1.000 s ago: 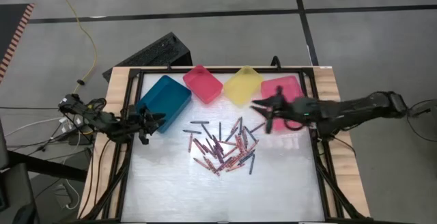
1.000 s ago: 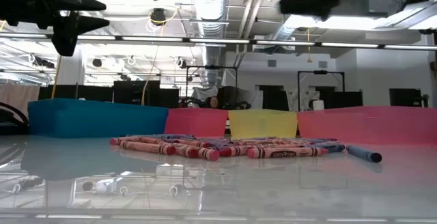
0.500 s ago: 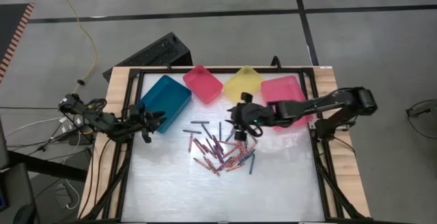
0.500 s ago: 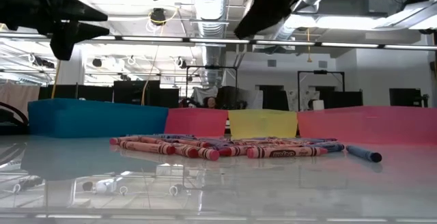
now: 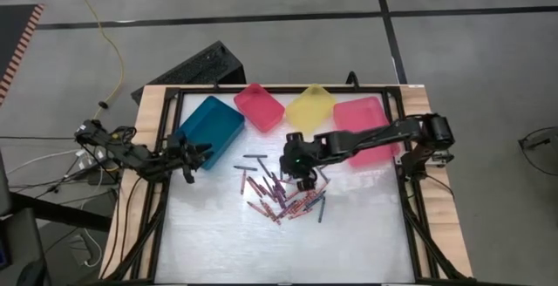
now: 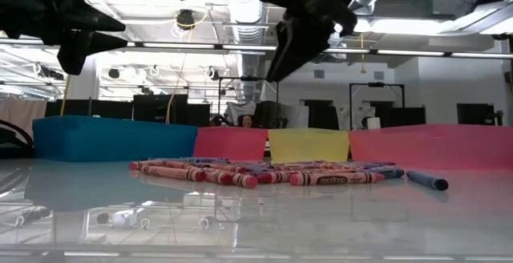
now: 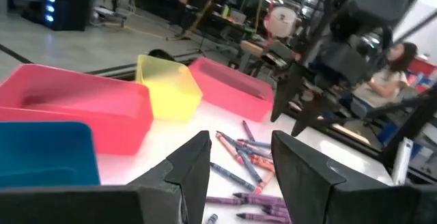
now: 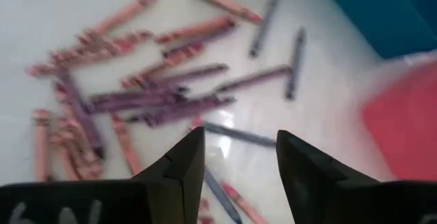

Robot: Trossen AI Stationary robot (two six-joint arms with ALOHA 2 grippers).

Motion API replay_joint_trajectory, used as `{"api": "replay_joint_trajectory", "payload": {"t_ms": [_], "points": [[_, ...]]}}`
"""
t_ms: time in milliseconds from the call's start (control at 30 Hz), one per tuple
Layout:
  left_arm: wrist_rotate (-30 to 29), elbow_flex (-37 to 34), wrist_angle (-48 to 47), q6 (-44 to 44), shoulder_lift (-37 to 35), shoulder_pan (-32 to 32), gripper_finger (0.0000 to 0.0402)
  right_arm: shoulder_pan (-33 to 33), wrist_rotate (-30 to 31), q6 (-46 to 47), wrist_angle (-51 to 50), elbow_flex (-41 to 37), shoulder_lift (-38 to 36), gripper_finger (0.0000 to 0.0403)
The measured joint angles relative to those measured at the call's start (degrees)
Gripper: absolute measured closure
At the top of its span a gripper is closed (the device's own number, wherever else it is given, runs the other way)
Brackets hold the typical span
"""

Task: Sort crayons
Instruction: Put the pink crayon into the right pink bin

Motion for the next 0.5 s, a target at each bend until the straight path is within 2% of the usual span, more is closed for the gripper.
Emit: {"api": "replay_joint_trajectory", "payload": {"t_ms": [200,333,500], "points": [[6.1,4.6,-6.6,-1.4,0.0,0.0,0.0256,-1.4,-2.1,-5.2,-4.4,0.0,2.9,0.023],[5.2,6.8,-10.9,-1.6,0.0,0.0,0.0256,-4.0,-1.9,-9.1,-8.1,0.0,4.3,0.023],[3.7,7.0,-11.6,-1.5,0.0,0.0,0.0256,-7.8,1.9,-12.4,-10.5,0.0,6.0,0.023]]}}
